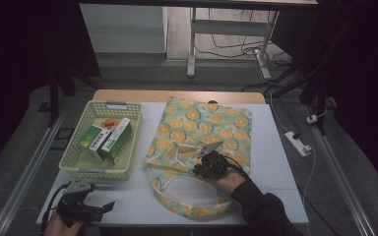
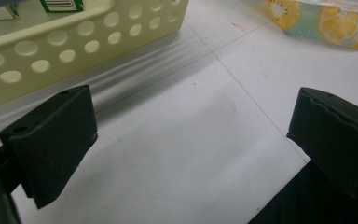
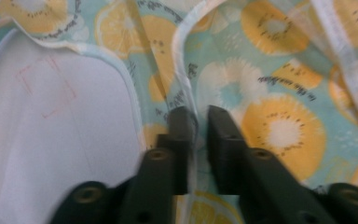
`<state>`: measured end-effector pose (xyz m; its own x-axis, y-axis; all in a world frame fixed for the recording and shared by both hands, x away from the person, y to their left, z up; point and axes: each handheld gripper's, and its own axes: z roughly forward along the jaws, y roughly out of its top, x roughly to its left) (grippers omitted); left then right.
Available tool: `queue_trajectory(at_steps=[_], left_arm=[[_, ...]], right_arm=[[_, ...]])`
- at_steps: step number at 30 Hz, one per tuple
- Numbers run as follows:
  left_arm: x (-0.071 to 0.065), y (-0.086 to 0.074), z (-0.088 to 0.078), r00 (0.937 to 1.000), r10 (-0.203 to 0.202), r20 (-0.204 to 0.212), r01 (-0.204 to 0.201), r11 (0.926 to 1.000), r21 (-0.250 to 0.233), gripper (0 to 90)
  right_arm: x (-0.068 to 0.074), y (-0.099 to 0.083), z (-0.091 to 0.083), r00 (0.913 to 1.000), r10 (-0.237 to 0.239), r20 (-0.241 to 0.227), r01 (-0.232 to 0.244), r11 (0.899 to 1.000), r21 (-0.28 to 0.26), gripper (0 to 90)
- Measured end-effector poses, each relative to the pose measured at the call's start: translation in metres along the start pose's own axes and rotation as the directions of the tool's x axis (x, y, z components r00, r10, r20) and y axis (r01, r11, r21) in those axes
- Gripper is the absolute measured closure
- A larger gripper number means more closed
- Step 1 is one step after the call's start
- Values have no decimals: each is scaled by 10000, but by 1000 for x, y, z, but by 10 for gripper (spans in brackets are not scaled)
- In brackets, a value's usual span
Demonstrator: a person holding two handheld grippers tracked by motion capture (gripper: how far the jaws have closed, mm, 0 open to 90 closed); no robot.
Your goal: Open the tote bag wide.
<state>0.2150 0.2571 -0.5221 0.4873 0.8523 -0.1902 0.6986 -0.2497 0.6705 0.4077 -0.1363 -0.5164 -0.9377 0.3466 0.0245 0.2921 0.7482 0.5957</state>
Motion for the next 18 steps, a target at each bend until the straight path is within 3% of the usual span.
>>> queue_trajectory(at_steps=[3,7,8,12,15,18], left_arm=[[0,0,0,10000,-1,2,1,10000,-7,14],[0,0,0,10000,-1,2,1,10000,-5,14],[0,0,0,10000,2,4,-2,10000,-5,14],[0,0,0,10000,-3,3,3,10000,-10,15],[0,0,0,10000,2,4,-2,10000,-2,15],[0,0,0,10000,-10,2,10,10000,-1,15]], right_arm=[[3,0,2,9998,-53,-171,53,10000,-19,612],[9,0,4,9986,-531,-14,531,9986,-38,584],[10,0,4,9984,-566,-14,566,9984,-16,615],[8,-1,2,9977,-684,13,684,9976,107,893],[4,-1,1,9996,-252,-162,255,9996,158,898],[1,1,-3,9997,-194,125,193,9998,103,899]])
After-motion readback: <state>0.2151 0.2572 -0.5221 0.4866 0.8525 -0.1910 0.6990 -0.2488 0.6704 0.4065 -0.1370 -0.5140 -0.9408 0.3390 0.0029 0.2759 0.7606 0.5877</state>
